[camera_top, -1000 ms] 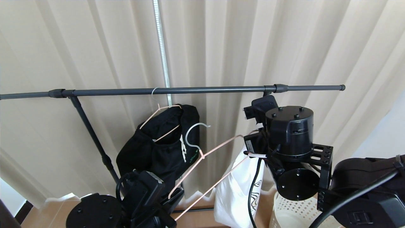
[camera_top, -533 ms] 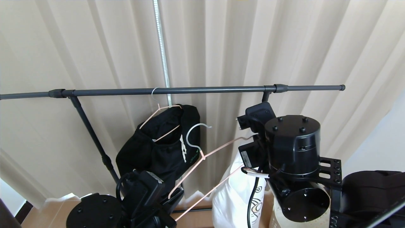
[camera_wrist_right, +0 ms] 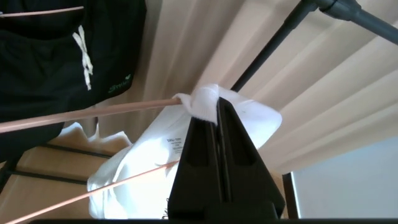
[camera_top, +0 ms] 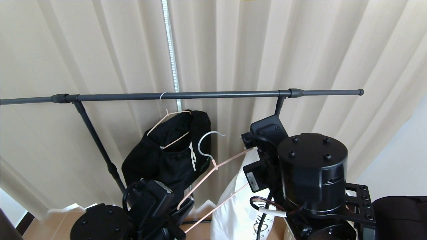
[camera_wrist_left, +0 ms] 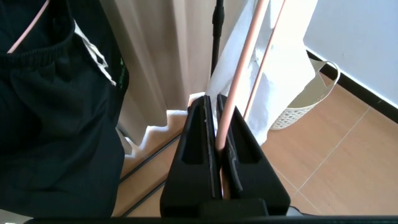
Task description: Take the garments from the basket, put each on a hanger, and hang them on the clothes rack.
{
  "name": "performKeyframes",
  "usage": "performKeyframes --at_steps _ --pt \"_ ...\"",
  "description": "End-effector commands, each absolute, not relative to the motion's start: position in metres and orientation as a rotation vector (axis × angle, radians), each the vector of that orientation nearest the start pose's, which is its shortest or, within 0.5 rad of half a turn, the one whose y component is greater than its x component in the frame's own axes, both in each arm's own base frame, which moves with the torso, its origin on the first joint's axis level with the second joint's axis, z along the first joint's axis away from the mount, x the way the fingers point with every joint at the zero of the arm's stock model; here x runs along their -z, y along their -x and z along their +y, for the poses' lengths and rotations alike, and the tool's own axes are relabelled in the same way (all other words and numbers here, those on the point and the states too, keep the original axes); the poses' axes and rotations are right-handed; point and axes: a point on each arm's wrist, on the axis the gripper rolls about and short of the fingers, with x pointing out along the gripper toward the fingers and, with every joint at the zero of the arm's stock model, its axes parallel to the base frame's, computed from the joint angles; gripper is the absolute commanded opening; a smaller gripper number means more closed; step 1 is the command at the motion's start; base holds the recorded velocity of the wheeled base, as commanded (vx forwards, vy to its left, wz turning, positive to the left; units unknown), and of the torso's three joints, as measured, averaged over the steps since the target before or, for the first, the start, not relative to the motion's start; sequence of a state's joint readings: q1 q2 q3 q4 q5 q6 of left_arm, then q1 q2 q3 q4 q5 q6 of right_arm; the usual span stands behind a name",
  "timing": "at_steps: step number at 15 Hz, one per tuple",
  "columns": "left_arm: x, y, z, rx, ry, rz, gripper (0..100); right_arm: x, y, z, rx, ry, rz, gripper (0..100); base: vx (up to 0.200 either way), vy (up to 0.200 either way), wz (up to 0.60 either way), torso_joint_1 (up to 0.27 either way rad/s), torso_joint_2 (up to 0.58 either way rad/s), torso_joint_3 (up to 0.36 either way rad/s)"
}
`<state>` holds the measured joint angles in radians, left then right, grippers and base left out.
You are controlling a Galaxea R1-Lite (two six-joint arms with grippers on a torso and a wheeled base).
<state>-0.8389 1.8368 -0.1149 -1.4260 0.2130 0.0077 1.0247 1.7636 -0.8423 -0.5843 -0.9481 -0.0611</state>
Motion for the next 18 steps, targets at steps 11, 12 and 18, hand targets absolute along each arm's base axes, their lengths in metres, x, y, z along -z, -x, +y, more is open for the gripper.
performKeyframes --at_steps 11,12,18 --pt "-0.075 -0.154 -0.164 0.622 -0.159 0.259 0 -0.184 -0.132 0.284 -0.249 0.231 0.138 0 0.0 0.0 0.0 0.0 0.0 0.0" --pt "-0.075 -0.154 -0.164 0.622 -0.159 0.261 0 -0.185 -0.128 0.287 -0.265 0.216 0.135 0 0.0 0.0 0.0 0.0 0.0 0.0" --pt "-0.075 -0.153 -0.164 0.624 -0.159 0.261 0 -0.181 -0.121 0.298 -0.295 0.187 0.144 0 0.0 0.0 0.0 0.0 0.0 0.0"
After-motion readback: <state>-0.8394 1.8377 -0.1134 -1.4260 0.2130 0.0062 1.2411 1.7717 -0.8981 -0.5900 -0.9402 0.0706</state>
